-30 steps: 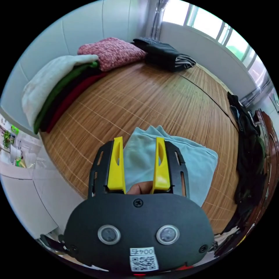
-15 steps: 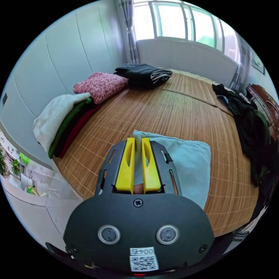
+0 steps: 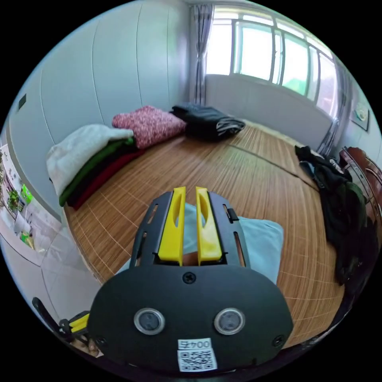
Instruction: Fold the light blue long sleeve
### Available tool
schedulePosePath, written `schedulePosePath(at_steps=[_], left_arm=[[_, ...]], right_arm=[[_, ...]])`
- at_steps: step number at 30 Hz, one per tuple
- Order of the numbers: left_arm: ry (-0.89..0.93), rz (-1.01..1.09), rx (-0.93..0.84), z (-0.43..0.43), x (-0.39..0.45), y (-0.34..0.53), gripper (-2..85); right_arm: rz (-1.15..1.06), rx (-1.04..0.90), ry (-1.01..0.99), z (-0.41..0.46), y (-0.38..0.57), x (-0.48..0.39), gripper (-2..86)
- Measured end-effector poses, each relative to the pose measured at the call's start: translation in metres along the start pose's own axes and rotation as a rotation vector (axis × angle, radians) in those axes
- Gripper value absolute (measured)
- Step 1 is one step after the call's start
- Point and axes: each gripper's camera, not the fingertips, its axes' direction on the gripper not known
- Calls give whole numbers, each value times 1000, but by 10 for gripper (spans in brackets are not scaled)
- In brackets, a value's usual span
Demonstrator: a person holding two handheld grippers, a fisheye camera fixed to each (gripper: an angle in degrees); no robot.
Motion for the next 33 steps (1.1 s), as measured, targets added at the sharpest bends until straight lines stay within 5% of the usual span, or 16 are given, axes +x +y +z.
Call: schedulePosePath(at_steps=[3,8,12,20,26,30,33], left_arm=[[-15,-12,14,-12,6,-12,45],[84,-87,-47,-25,-3,-38,86],[275,-231,-83,-17,-23,-55,102],[339,-323,-111,14,-14,-105,118],[297,-357,-141,24,13,-147,44],[243,-351,-170,12,45,-177,24],[176,-316,-234,10,76,-207,20]], right_arm=[[19,78,-102,-43,22,26,6],[85,-51,-518,-101,115,88,24],[112,-126,-553,-134,189,114,64],[653,-151,-770,-134,320,226,160],[621,-202,-903,-130,340,198,176],[479,-186,-782,-149,328,159,190],[188,-158,-454,-177,305,103,183]])
